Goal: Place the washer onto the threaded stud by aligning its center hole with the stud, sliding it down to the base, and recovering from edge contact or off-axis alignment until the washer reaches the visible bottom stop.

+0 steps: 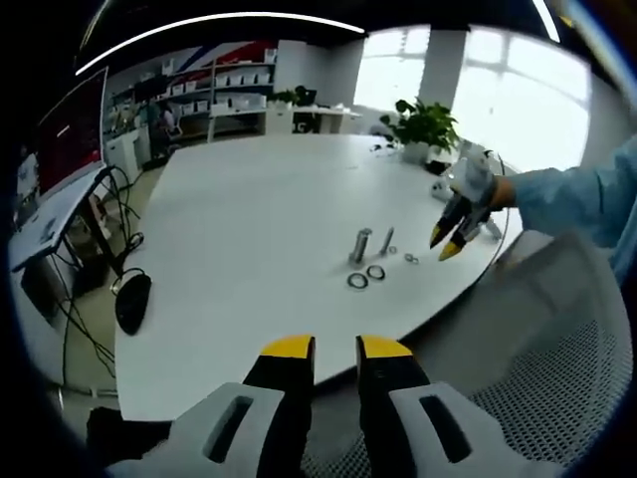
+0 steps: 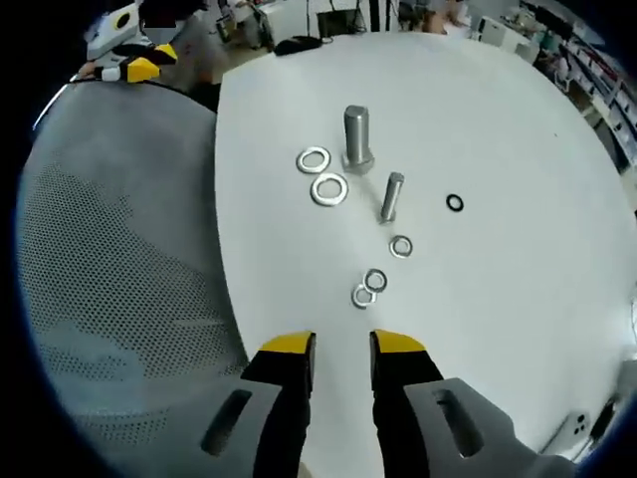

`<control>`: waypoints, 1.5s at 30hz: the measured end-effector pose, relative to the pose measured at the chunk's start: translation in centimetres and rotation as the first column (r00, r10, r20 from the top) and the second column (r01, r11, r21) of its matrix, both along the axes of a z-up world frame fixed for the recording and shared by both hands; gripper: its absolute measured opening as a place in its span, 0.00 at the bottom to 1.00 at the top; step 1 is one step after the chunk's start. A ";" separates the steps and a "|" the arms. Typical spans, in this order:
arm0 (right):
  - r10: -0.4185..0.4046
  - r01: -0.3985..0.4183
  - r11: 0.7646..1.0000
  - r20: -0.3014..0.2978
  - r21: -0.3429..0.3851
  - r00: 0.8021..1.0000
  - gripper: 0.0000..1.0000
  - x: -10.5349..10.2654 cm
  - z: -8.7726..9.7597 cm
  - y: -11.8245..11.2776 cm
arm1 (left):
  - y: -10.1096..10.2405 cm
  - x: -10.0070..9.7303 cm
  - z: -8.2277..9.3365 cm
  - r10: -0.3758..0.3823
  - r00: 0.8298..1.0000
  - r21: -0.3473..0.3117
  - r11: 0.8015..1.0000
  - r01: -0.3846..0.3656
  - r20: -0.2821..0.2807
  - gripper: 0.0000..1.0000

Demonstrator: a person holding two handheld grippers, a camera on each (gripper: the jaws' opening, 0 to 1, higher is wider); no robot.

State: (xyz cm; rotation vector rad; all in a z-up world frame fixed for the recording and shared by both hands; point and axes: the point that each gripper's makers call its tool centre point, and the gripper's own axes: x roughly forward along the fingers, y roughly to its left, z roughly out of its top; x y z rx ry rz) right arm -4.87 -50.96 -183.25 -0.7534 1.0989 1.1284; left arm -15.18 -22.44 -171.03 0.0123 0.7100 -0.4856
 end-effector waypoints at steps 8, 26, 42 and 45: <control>0.009 -0.009 1.000 0.009 0.011 1.000 0.23 1.0 -1.5 0.4 | -0.1 -0.1 0.0 -0.016 1.000 0.001 1.000 0.016 -0.001 0.15; 0.188 -0.184 0.981 0.069 -0.069 0.980 0.16 1.6 -2.3 2.2 | 0.3 0.0 -0.1 0.020 1.000 0.003 1.000 -0.020 -0.002 0.17; 0.157 -0.153 0.985 0.046 -0.084 0.987 0.14 1.8 -2.3 2.0 | 0.3 -0.1 0.0 0.025 1.000 -0.002 1.000 -0.025 0.005 0.17; 0.150 -0.145 0.986 0.054 -0.083 0.987 0.14 1.8 -2.3 2.0 | 0.3 -0.2 0.0 0.023 1.000 0.003 1.000 -0.023 0.005 0.17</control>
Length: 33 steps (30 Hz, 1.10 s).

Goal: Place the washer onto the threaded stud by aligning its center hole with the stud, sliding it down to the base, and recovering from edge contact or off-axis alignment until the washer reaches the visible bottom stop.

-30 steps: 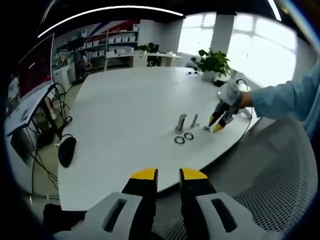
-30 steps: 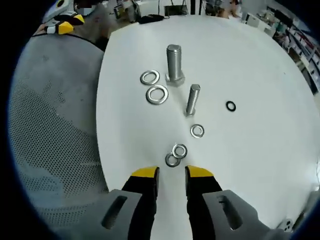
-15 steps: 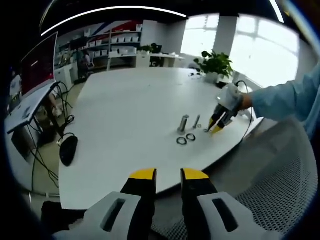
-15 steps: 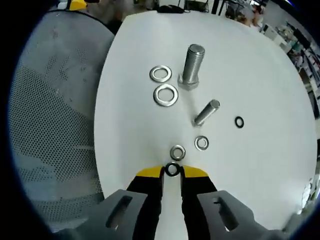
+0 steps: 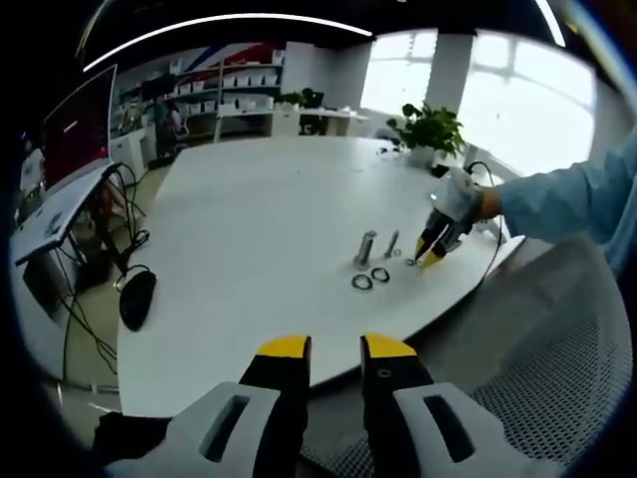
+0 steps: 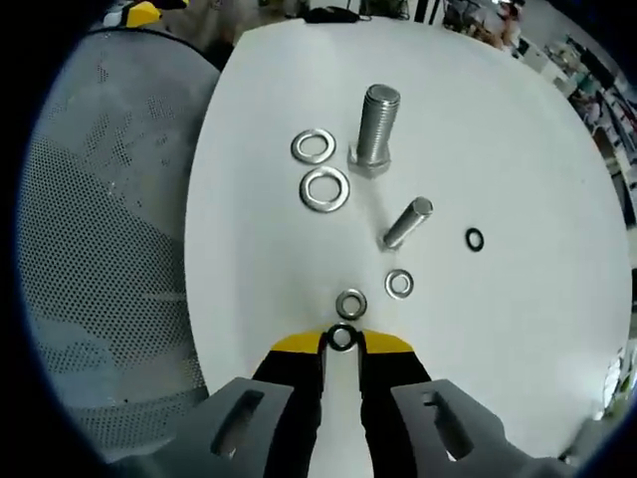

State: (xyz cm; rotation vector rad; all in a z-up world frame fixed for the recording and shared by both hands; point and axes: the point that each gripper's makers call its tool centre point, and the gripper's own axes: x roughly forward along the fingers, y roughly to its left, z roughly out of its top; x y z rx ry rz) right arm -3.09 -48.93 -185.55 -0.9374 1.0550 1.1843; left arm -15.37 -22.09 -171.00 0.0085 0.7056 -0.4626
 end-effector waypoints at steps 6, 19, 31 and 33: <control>0.018 -0.018 1.000 0.017 -0.015 1.000 0.15 -0.1 0.0 0.1 | 0.1 0.0 0.0 0.002 1.000 0.003 1.000 -0.002 -0.001 0.18; 0.002 -0.001 1.000 0.028 -0.031 1.000 0.15 -0.1 0.1 0.0 | 0.1 0.0 0.0 0.003 1.000 0.000 1.000 -0.003 0.001 0.18; -0.028 0.030 0.999 0.030 -0.038 0.999 0.15 -0.1 0.1 0.0 | 0.1 0.0 0.0 0.003 1.000 0.003 1.000 -0.003 0.000 0.18; -0.019 0.020 0.999 0.030 -0.045 0.999 0.15 -0.1 0.0 0.0 | 0.1 0.0 0.0 0.004 1.000 0.003 1.000 -0.004 0.000 0.18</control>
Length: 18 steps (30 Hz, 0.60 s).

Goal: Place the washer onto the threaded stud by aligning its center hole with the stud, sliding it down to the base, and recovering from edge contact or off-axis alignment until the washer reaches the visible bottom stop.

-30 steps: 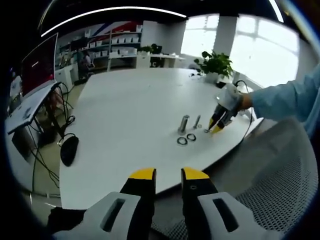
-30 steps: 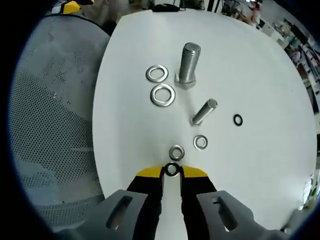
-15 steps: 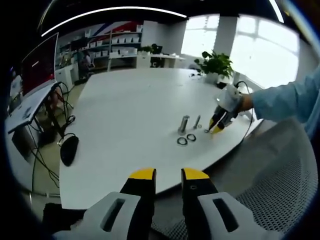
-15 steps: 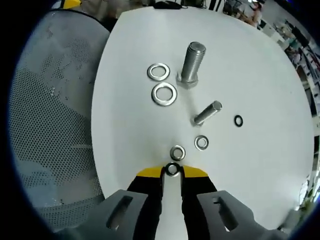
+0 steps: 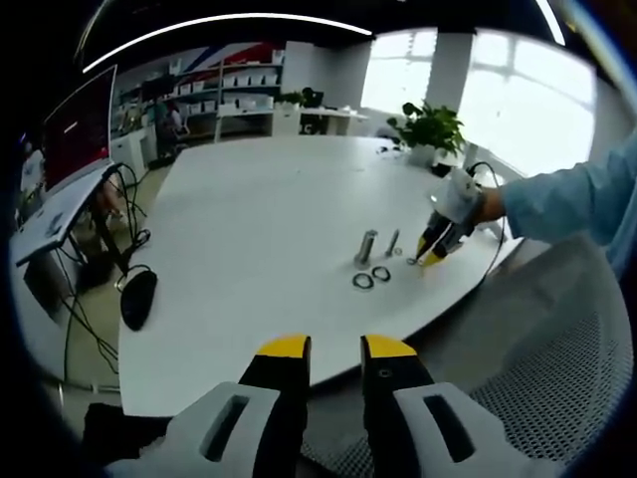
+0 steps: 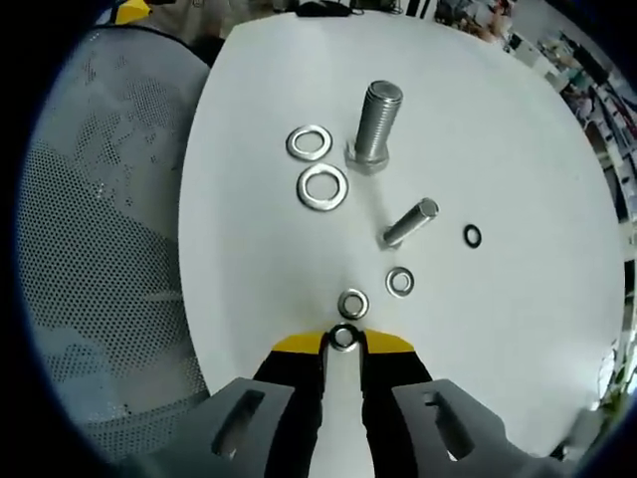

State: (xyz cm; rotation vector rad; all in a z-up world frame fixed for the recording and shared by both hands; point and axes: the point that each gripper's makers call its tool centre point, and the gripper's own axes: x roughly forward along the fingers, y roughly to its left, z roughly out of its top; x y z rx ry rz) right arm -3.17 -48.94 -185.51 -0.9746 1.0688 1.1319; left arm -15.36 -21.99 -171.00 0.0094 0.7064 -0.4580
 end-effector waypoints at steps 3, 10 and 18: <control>0.004 -0.004 1.000 -0.002 -0.002 1.000 0.15 0.0 0.0 0.0 | 0.0 0.0 0.0 -0.001 1.000 0.000 1.000 0.001 -0.001 0.18; -0.017 0.017 1.000 -0.009 0.001 1.000 0.15 0.0 0.0 0.0 | 0.0 0.0 0.0 -0.002 1.000 0.000 1.000 0.002 0.001 0.17; -0.005 0.005 1.000 -0.012 -0.011 1.000 0.15 0.0 0.0 0.0 | 0.1 0.1 0.0 0.003 1.000 -0.005 1.000 -0.003 0.003 0.17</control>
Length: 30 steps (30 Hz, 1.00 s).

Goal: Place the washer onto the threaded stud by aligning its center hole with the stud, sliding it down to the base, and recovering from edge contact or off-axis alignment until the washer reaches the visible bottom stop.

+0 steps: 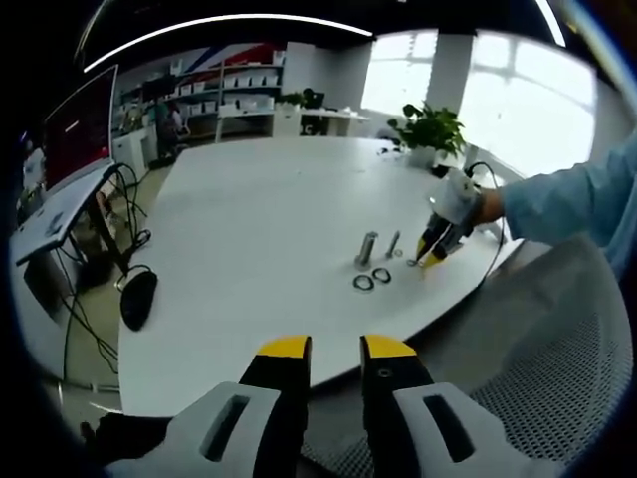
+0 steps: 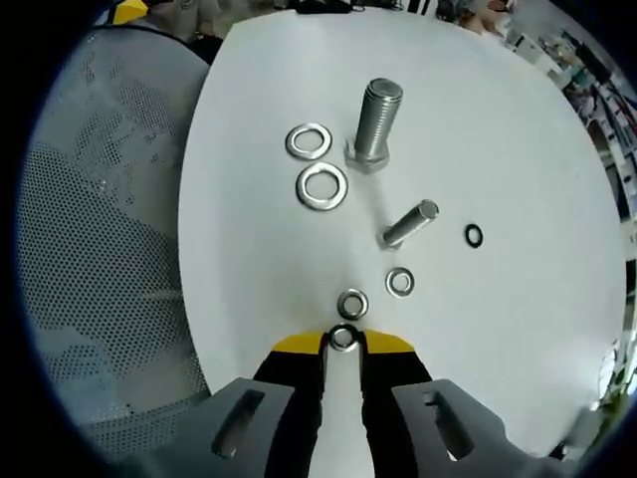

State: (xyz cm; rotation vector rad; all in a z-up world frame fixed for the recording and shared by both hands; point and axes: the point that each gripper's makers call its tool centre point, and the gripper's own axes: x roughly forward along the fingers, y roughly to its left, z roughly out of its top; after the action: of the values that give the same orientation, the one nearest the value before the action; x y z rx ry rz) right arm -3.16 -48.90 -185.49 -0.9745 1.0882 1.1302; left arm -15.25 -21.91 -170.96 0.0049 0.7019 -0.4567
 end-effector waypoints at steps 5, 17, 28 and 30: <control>0.035 -0.034 0.999 0.022 -0.006 0.999 0.15 -0.1 0.1 0.1 | 0.0 0.0 0.0 0.004 1.000 -0.001 1.000 -0.004 0.001 0.17; -0.054 0.052 0.994 0.016 0.100 0.998 0.14 1.0 2.2 1.3 | 0.0 0.1 0.1 0.014 1.000 -0.009 1.000 -0.014 0.005 0.17; -0.021 0.019 0.991 0.017 0.133 1.000 0.14 0.9 4.8 2.8 | 0.0 0.2 0.2 0.018 1.000 -0.017 1.000 -0.017 0.009 0.18; -0.009 0.006 0.991 0.020 0.134 1.000 0.14 0.8 5.3 3.1 | 0.0 0.2 0.2 0.019 1.000 -0.018 1.000 -0.018 0.010 0.18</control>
State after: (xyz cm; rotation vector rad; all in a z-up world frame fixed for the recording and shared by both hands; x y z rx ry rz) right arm -2.34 -45.78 -180.18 -0.8740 0.9853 1.1696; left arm -15.10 -21.91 -170.75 -0.0157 0.6874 -0.4449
